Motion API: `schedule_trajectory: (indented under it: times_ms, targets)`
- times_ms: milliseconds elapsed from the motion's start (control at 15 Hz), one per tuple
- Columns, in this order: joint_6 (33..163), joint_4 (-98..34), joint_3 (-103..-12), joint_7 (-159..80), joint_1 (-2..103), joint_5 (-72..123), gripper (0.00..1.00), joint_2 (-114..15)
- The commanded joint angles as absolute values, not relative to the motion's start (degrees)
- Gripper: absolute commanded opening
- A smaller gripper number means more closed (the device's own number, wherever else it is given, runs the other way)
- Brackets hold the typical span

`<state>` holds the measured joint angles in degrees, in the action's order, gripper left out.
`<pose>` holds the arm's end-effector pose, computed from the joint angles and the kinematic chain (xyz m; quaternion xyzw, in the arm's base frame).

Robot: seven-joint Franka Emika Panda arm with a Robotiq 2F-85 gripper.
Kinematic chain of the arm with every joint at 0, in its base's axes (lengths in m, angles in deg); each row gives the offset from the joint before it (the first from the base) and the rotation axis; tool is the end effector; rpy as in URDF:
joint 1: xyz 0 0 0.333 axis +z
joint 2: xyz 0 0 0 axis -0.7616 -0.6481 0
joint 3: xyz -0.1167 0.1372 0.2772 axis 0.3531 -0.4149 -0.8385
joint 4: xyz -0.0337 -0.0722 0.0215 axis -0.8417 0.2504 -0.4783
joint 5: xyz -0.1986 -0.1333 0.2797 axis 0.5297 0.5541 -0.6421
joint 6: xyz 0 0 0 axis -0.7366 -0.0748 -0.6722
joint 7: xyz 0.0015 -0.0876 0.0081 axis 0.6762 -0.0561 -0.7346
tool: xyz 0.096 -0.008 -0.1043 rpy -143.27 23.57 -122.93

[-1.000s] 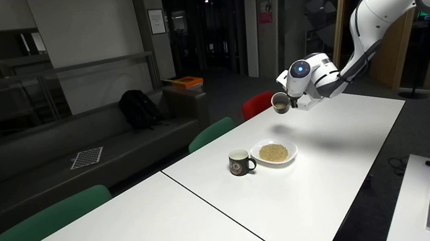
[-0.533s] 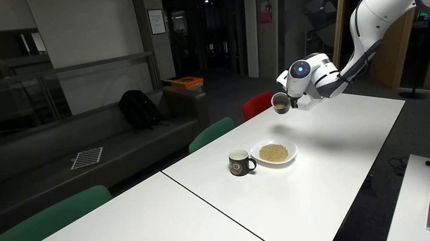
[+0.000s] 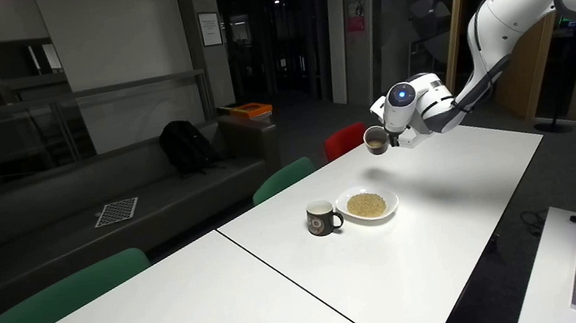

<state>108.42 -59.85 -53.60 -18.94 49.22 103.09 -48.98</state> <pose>0.5863 -0.0902 0.3074 0.8641 0.2673 0.1157 0.4105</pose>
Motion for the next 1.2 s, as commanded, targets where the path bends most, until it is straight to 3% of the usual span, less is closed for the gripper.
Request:
schedule_trajectory:
  times_ms: [0,1133]
  targets:
    - [107.18,-59.90,-55.07,-18.66,48.08,103.45,0.05,-48.49]
    - [93.08,-55.57,-59.77,-21.28,51.58,114.52,0.05,-52.41]
